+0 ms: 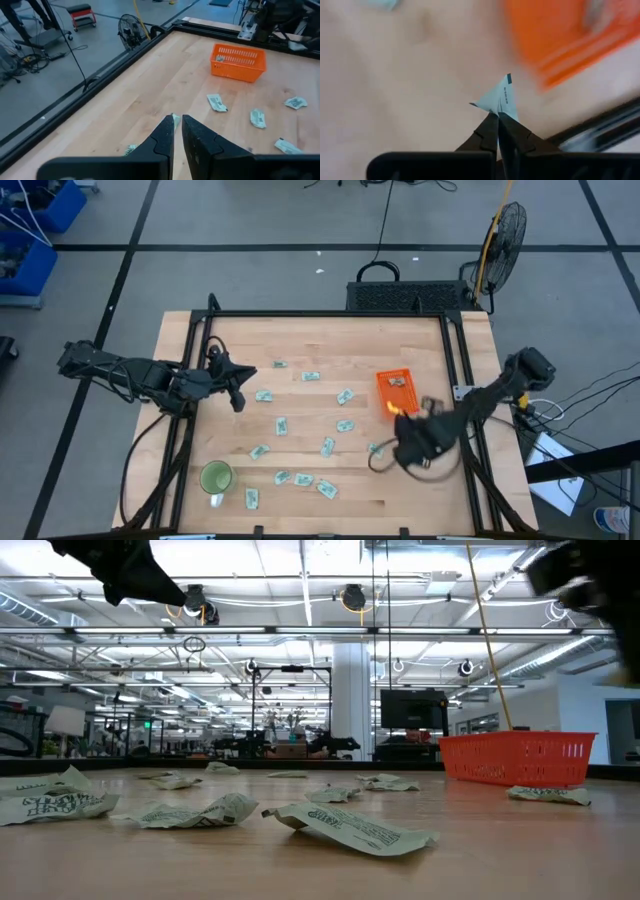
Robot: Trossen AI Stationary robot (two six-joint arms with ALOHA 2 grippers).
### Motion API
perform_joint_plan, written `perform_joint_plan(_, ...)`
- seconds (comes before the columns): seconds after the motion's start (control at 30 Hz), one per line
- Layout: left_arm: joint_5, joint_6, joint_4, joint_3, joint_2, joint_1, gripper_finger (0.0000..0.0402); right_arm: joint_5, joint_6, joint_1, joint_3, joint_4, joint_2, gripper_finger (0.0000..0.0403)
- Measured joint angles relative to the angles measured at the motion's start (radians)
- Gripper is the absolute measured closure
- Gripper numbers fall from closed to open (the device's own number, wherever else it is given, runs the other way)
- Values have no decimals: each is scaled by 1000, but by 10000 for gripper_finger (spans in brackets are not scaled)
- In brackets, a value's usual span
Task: Pick and place Stevia / Truvia into bins
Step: Put the stevia packet into the orange basket
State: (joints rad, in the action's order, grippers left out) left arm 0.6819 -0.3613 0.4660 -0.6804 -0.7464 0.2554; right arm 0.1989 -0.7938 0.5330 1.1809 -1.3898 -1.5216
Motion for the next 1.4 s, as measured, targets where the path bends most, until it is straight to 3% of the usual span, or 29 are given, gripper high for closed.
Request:
perform_joint_plan(0.07, 0, 0, 0, 0, 0, 0, 357, 78, 161, -83, 1, 8, 12, 402)
perform_joint_plan(0.2, 0, 0, 1, 0, 0, 0, 357, 110, 402, -267, 1, 12, 11, 402)
perform_joint_plan(0.47, 0, 2, 10, 0, 0, 0, 357, 15, 708, -526, -95, 262, 6, 403)
perform_joint_plan(0.6, 0, 14, 18, 0, 0, 0, 357, 9, 820, -565, -166, 352, 4, 403)
perform_joint_plan(0.97, -1, 19, 18, 0, 0, 0, 357, 10, 888, -611, -320, 487, 2, 400)
perform_joint_plan(1.4, -1, 18, 17, 0, 0, 0, 357, 58, 910, -607, -322, 487, 3, 327)
